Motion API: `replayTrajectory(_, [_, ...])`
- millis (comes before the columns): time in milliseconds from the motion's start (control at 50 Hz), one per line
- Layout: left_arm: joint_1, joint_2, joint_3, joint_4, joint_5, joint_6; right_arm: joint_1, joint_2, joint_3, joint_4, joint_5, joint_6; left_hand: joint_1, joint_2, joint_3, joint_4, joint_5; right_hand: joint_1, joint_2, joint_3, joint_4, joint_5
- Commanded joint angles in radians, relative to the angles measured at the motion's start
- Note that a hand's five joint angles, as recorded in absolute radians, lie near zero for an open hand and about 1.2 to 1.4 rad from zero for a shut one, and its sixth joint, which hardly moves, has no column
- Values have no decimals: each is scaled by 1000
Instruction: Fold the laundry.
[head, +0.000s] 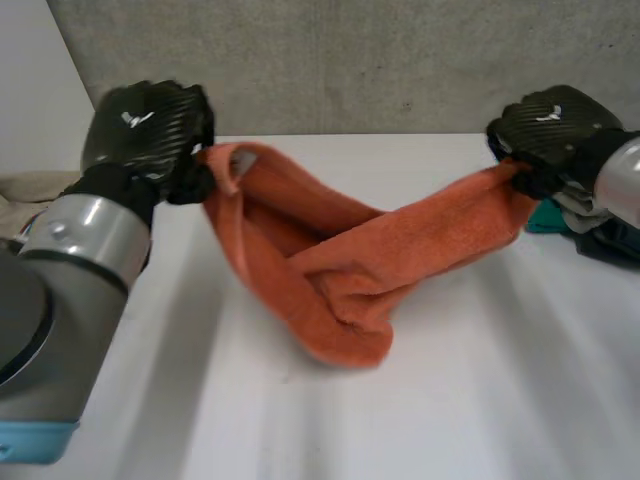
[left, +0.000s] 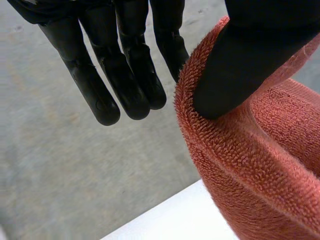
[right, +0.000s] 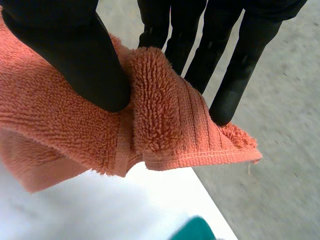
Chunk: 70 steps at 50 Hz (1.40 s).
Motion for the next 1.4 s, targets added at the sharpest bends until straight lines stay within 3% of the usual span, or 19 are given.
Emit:
replayTrajectory(20, [76,-106,-121,84,-11,-15,128,271,-159,-97,68,7,250,200,208,198,260,305,220,217,194,260])
replayTrajectory(80, [106,-197,-113,119,-34,-20,159,367,-207,-176,136,5,250,200,208,198,260,305,220,217,194,260])
replayTrajectory(200, [172,-410,-9,204,-101,-24,203,586,-296,-507,305,2,250,200,208,198,260,305,220,217,194,260])
replayTrajectory(220, [175,-432,6,208,-103,-24,208,609,-302,-550,323,0,198,148,156,146,208,130,45,42,19,85])
replayTrajectory(240, [180,-448,20,208,-101,-26,211,628,-308,-587,339,-3,3,-47,-39,-49,13,-136,-221,-224,-247,-181])
replayTrajectory(260, [183,-464,44,202,-86,-29,216,655,-311,-657,368,-12,-496,-546,-538,-548,-486,-709,-793,-797,-820,-754])
replayTrajectory(280, [183,-462,51,196,-72,-28,217,660,-311,-682,377,-16,-725,-775,-767,-777,-715,-917,-1001,-1005,-1028,-962])
replayTrajectory(300, [183,-458,55,188,-54,-28,219,660,-311,-700,388,-21,-887,-937,-929,-939,-877,-917,-1001,-1005,-1028,-962])
replayTrajectory(340, [191,-429,52,153,18,-31,219,647,-302,-705,402,-30,-972,-1022,-1014,-1023,-961,-917,-1001,-1005,-1028,-962])
replayTrajectory(460, [218,-294,-14,92,218,-17,206,495,-204,-567,377,31,-972,-1022,-1014,-1023,-961,-917,-1001,-1005,-1028,-962])
replayTrajectory(540, [318,-208,-86,82,406,66,185,363,-102,-429,311,91,-972,-1022,-1014,-1023,-961,-917,-1001,-1005,-1028,-962])
replayTrajectory(680, [493,-218,-101,63,681,239,118,206,84,-117,126,21,-972,-1022,-1014,-1023,-961,-917,-1001,-1005,-1028,-962])
replayTrajectory(780, [537,-298,-61,58,819,359,91,180,187,-90,72,-3,-972,-1022,-1014,-1023,-961,-917,-1001,-1005,-1028,-962])
replayTrajectory(980, [481,-511,60,73,856,597,87,174,313,-202,75,28,-886,-936,-928,-937,-875,-917,-1001,-1005,-1028,-962])
replayTrajectory(1140, [424,-657,146,167,870,744,111,185,365,-256,78,62,-783,-833,-825,-835,-773,-917,-1001,-1005,-1028,-962])
replayTrajectory(1260, [410,-738,233,167,810,775,153,223,362,-372,98,73,-458,-508,-500,-509,-447,-917,-1001,-1005,-1028,-962])
replayTrajectory(1400, [395,-757,269,170,755,759,206,318,275,-476,174,80,179,129,137,128,190,-897,-981,-985,-1008,-942])
